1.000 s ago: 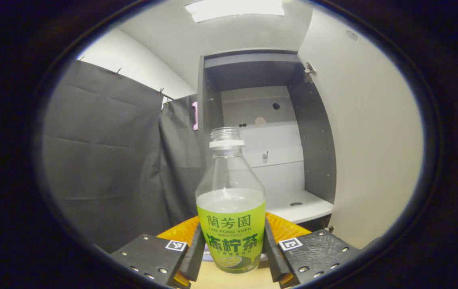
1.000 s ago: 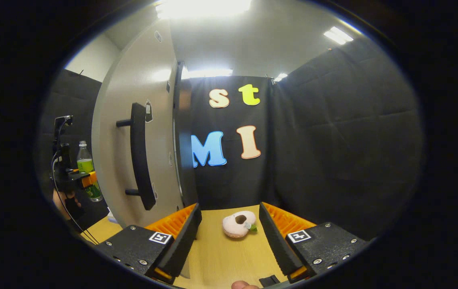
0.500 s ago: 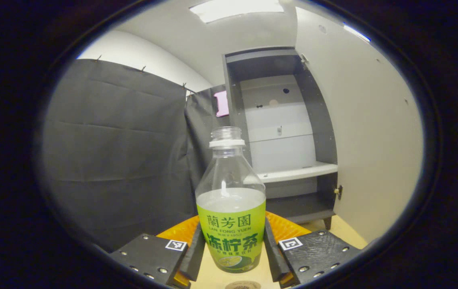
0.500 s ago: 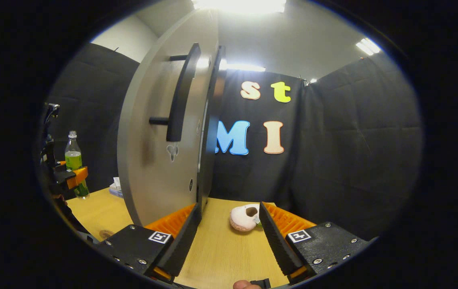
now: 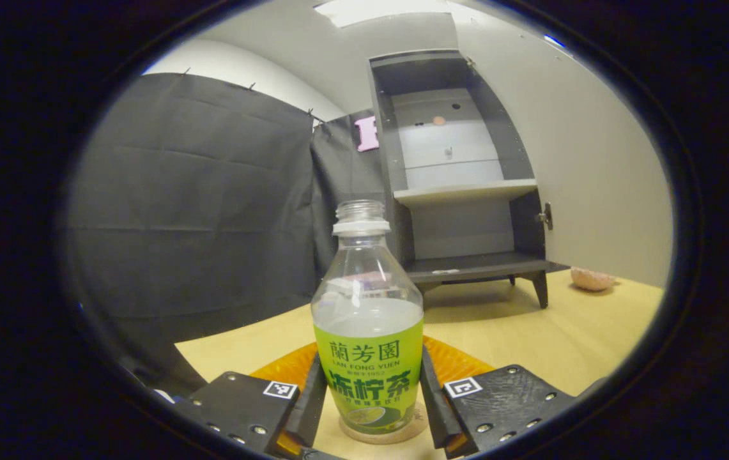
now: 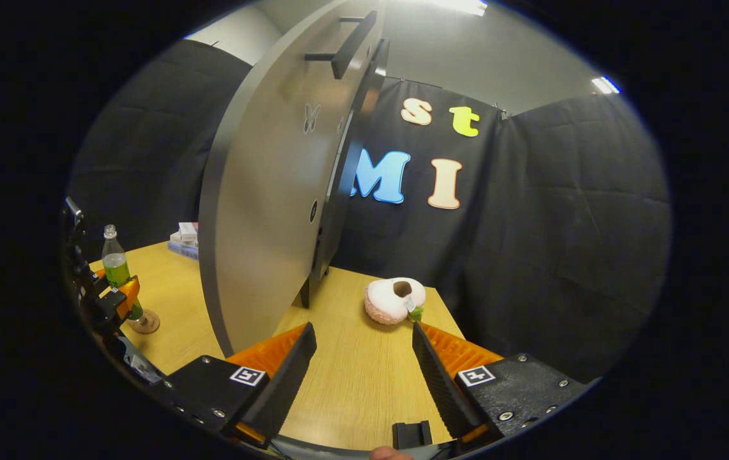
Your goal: Open the cabinet door with the right hand, grasp the bottle in the cabinet with the left hand and place it on the coaster, then close the cabinet door with the right hand.
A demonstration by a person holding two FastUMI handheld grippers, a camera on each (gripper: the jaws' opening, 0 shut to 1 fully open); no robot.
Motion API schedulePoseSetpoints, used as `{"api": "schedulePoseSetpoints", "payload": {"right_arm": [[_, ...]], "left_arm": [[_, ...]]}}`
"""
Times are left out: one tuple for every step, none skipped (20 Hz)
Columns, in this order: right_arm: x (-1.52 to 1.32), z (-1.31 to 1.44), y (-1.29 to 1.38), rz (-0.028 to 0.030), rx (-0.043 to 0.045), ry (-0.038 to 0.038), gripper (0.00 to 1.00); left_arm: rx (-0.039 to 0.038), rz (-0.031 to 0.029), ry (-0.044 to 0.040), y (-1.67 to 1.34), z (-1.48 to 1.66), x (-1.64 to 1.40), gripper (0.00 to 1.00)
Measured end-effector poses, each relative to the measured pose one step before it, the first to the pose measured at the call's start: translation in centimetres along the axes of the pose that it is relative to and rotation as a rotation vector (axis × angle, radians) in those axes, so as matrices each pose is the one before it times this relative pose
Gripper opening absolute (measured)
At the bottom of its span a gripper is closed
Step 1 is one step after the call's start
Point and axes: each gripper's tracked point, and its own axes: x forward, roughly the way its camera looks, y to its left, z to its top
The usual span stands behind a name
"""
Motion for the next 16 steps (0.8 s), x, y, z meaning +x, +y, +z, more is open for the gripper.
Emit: {"api": "schedulePoseSetpoints", "payload": {"right_arm": [[-0.039, -0.200, 0.089, 0.00807, 0.00059, 0.01056, 0.94], [-0.004, 0.005, 0.253, 0.00668, -0.00082, 0.00619, 0.94], [-0.178, 0.123, 0.215, 0.00531, -0.00422, -0.00104, 0.94], [-0.003, 0.341, 0.336, 0.00608, -0.00305, -0.00646, 0.94], [0.102, 0.177, 0.289, 0.00698, -0.00406, -0.00352, 0.93], [-0.012, 0.169, 0.240, 0.00169, -0.00292, -0.00392, 0.93], [-0.052, 0.213, 0.278, 0.00407, 0.00418, -0.00164, 0.93], [0.038, -0.012, 0.331, 0.00351, 0.00736, 0.00294, 0.94], [-0.108, 0.028, 0.232, 0.00269, 0.00746, 0.01200, 0.94], [-0.181, 0.265, 0.165, 0.00172, 0.00848, 0.00102, 0.94], [-0.298, 0.763, 0.145, 0.00392, 0.01169, -0.01058, 0.94], [-0.146, 0.859, 0.145, 0.00049, 0.00695, -0.01338, 0.94], [-0.171, 0.777, -0.223, -0.00398, 0.00193, -0.01406, 0.94], [-0.135, 0.893, -0.210, -0.00498, 0.00558, -0.01546, 0.94], [-0.017, 0.735, -0.382, -0.01016, 0.00699, -0.01245, 0.94], [-0.080, 0.777, -0.551, -0.01152, 0.01286, -0.00731, 0.93]], "left_arm": [[-0.01047, -0.00187, -0.00308, -0.075, -0.366, 0.022, 0.68], [-0.00706, 0.00463, 0.00123, 0.232, -0.466, -0.050, 0.68], [-0.00106, 0.00589, 0.01085, 0.167, -0.541, -0.010, 0.69], [-0.00093, -0.00111, -0.01049, -0.001, 0.140, -0.088, 0.69], [0.00521, -0.00096, -0.01068, -0.087, 0.490, -0.011, 0.63], [0.00222, 0.00004, -0.00178, 0.194, 0.328, 0.070, 0.71], [-0.01851, -0.00912, -0.00940, -0.018, 0.541, -0.236, 0.78], [-0.04493, -0.01452, -0.02616, -0.120, 1.299, 0.023, 0.72], [-0.03506, -0.01262, -0.02649, -0.285, 1.401, -0.163, 0.81], [-0.00511, -0.00985, -0.03071, -0.004, 1.667, -0.350, 0.75], [0.01405, -0.00019, -0.02187, 0.205, 1.528, -0.292, 0.76], [0.01598, -0.00462, -0.01451, 0.360, 1.402, -0.167, 0.83], [0.01061, -0.00888, -0.00784, -0.050, 1.212, -0.106, 0.83], [0.00253, -0.01155, -0.00644, -0.106, 1.249, -0.114, 0.76], [-0.00114, -0.01603, -0.00555, -0.175, 1.519, 0.001, 0.76], [0.00064, -0.03763, 0.00441, -0.561, 1.527, 0.081, 0.76]]}}
